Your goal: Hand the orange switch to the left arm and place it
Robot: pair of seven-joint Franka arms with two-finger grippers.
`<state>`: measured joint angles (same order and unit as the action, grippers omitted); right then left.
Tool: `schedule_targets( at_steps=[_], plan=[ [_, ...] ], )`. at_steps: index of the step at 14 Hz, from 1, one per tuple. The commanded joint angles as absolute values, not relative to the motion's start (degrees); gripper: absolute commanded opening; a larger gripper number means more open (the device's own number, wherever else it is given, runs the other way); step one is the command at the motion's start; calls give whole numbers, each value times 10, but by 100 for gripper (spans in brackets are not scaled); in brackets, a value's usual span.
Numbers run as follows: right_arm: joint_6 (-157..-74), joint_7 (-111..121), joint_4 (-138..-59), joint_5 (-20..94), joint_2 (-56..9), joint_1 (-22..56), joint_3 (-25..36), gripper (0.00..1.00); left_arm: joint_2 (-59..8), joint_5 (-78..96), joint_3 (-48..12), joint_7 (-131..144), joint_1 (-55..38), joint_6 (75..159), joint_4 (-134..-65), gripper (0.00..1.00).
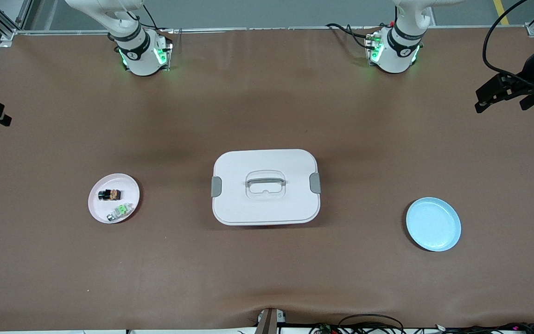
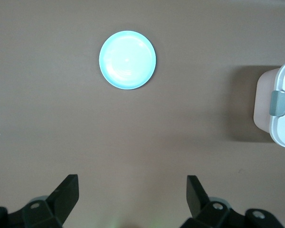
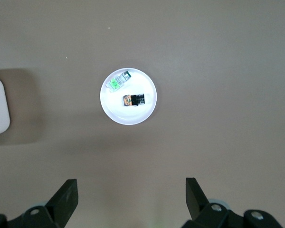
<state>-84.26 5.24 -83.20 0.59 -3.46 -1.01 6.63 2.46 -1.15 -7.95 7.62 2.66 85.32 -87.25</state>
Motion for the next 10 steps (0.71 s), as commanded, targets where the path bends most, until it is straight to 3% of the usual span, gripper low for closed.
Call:
schedule_targets(
  at_steps=[1, 3, 10],
  plan=[
    [-841, 52, -821, -2, -67, -10, 65, 100, 19, -5, -83, 76, 28, 843, -864, 100],
    [-836, 56, -819, -4, -111, -11, 66, 100, 16, -4, -83, 75, 27, 844, -861, 100],
    [-851, 58, -820, 3, -165, -32, 67, 100, 8, -6, -83, 79, 23, 841, -865, 100]
  ],
)
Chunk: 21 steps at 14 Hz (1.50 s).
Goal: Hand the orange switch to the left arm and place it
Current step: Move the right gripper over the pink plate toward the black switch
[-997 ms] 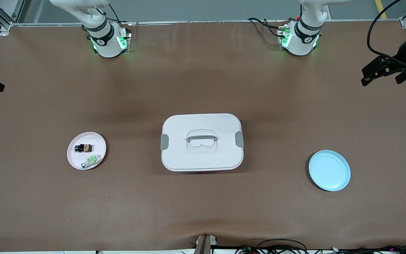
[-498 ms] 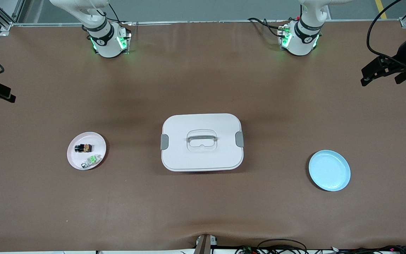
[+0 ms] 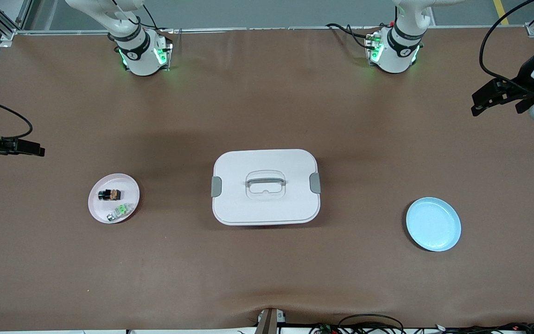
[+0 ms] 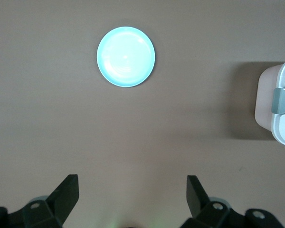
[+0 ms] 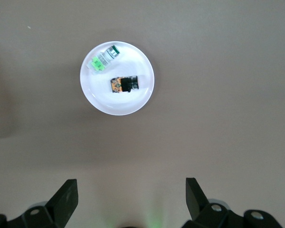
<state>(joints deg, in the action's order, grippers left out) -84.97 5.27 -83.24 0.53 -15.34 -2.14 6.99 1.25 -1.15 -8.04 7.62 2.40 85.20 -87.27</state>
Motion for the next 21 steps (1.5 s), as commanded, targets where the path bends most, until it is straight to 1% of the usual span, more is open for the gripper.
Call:
schedule_targets(
  at_steps=[1, 3, 6, 8, 11, 15, 21],
  plan=[
    [-870, 59, -823, 6, -166, -38, 67, 100, 7, -6, -83, 79, 23, 841, -864, 100],
    [-914, 59, -847, 7, -171, -34, 66, 100, 7, -6, -83, 74, 25, 841, -864, 100],
    [-1020, 62, -906, 11, -181, -23, 62, 100, 7, -6, -83, 72, 25, 841, -863, 100],
    [-1081, 88, -933, 41, -196, -19, 62, 100, 2, -6, -84, 77, 20, 841, -862, 100],
    [-1114, 153, -938, 73, -222, -32, 62, 100, -2, -5, -90, 80, 19, 844, -861, 100],
    [-1177, 164, -981, 74, -235, -34, 62, 100, 3, -5, -98, 83, 24, 838, -864, 100],
    [-1217, 166, -987, 74, -292, -29, 62, 100, 4, -11, -98, 76, 24, 839, -863, 100]
  ],
)
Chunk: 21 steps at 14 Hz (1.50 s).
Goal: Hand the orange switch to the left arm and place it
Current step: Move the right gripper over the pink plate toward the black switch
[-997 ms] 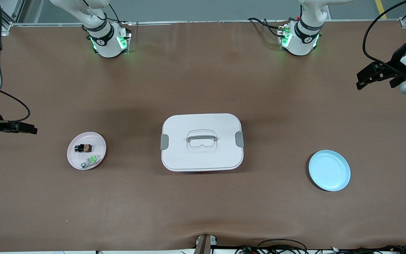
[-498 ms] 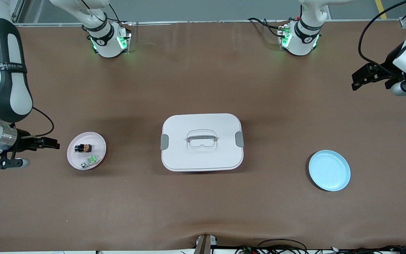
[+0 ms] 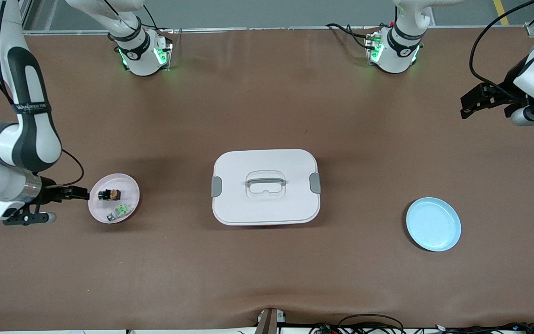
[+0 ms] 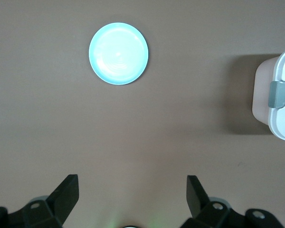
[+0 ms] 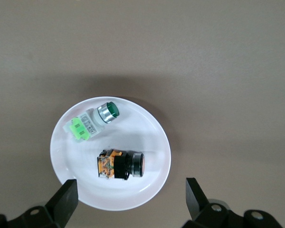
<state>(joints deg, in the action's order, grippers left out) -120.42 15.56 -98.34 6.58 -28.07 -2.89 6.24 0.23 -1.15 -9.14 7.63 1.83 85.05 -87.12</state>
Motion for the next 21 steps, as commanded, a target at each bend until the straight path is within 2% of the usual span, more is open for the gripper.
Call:
schedule_targets(
  at_steps=[1, 4, 21],
  plan=[
    [-1234, 166, -999, 74, -293, -29, 60, 100, 4, -12, -98, 76, 24, 838, -863, 100],
    [-1289, 166, -1041, 75, -300, -29, 55, 100, 2, -12, -98, 76, 25, 838, -864, 100],
    [-1316, 166, -1073, 107, -333, -22, 47, 100, 0, -12, -105, 77, 20, 840, -862, 100]
  ],
)
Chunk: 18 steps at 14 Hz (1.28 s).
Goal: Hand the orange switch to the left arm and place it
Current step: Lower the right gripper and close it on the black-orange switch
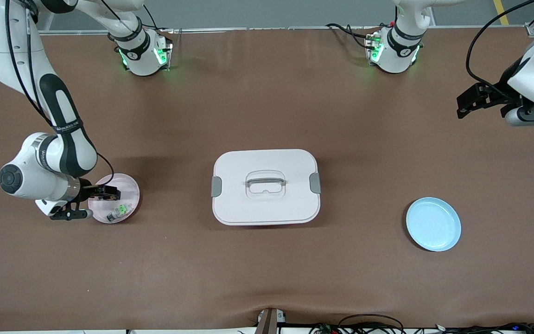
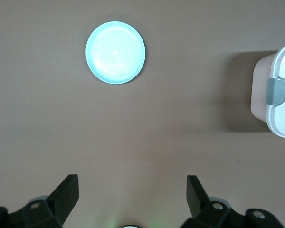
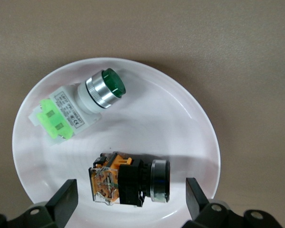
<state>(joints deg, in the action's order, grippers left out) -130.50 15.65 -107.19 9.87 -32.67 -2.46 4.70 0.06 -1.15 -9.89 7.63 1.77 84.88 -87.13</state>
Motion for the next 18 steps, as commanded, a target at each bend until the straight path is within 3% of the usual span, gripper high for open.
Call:
schedule_targets(
  at_steps=[1, 4, 13, 14, 16, 18],
  plan=[
    [-1323, 166, -1075, 107, -333, -20, 47, 100, 0, -12, -105, 76, 21, 841, -861, 100],
    [-1361, 166, -1094, 107, -337, -12, 47, 100, -1, -10, -104, 83, 24, 845, -860, 100],
    [-1364, 180, -1096, 105, -340, -15, 47, 100, -1, -11, -103, 83, 24, 846, -861, 100],
    [-1364, 195, -1096, 105, -340, -17, 47, 85, -1, -11, -103, 82, 25, 844, -862, 100],
    [-1362, 202, -1096, 105, -340, -18, 47, 5, 0, -13, -100, 83, 27, 844, -860, 100],
    [-1362, 199, -1095, 106, -340, -19, 47, 0, 4, -13, -94, 78, 32, 843, -861, 100]
  ],
)
